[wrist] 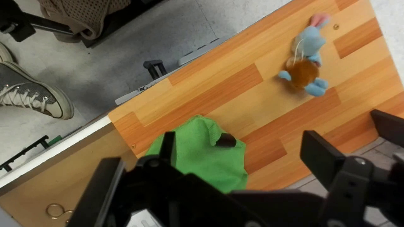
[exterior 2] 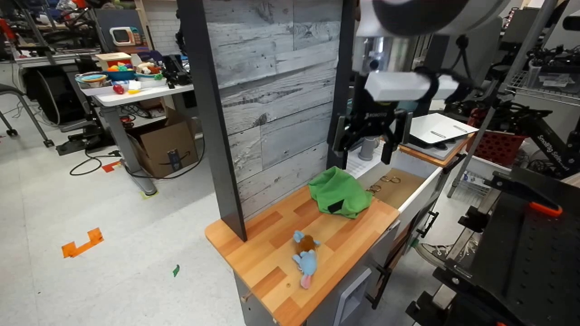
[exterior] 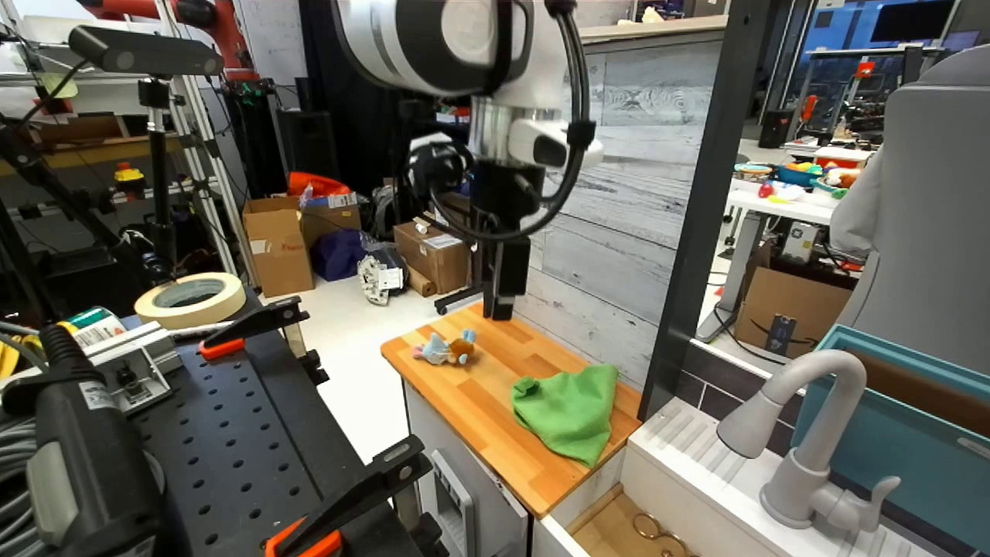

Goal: Move the green cloth to the left, then pick the blue object and move it to the right on the table

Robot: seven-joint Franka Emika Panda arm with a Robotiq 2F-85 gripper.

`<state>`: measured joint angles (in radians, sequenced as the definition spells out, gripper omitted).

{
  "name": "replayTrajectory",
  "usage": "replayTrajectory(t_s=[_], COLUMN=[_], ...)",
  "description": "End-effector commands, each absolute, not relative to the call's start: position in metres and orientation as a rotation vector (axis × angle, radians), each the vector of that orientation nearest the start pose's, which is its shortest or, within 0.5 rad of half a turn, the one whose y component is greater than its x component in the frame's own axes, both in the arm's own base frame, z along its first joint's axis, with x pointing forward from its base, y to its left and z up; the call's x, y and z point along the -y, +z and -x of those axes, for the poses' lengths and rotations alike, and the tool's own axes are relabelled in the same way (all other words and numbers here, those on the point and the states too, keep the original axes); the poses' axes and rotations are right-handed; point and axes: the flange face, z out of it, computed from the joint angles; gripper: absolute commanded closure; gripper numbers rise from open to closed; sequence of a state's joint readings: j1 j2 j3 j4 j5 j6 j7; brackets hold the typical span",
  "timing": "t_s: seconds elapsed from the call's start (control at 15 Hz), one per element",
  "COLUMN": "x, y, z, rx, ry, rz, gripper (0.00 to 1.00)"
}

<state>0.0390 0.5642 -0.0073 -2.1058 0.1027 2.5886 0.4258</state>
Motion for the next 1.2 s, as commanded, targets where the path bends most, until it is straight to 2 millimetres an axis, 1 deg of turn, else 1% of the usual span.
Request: replayTrajectory(t_s=[0.0,0.07,0.13,0.2,0.27,0.33,0.67,0.73,0.93,1.13], x=[-0.016,-0.013,-0.012,-0.011,-0.011,-0.011,-0.011,-0.009,0.003,0.014], y=[0.075,0.062,0.082,0.068,0.058,0.053,0.056,0.053,0.04,0.017], z=[-0.608,-0.614,-0.592,-0.599,-0.603,-0.606,-0.612,-0.614,-0.624,-0.628], rx=[-0.852,-0.869,-0.817,-0.832,-0.837,-0.839,-0.839,-0.888,-0.974,-1.035], ry=[0.167,0.199,0.176,0.183,0.186,0.185,0.178,0.096,-0.023,-0.043], rz=[3.016,3.033,3.025,3.031,3.035,3.037,3.035,3.045,3.052,3.051], gripper=[0.0,0.0,0.0,0.0,0.0,0.0,0.0,0.0,0.0,0.0])
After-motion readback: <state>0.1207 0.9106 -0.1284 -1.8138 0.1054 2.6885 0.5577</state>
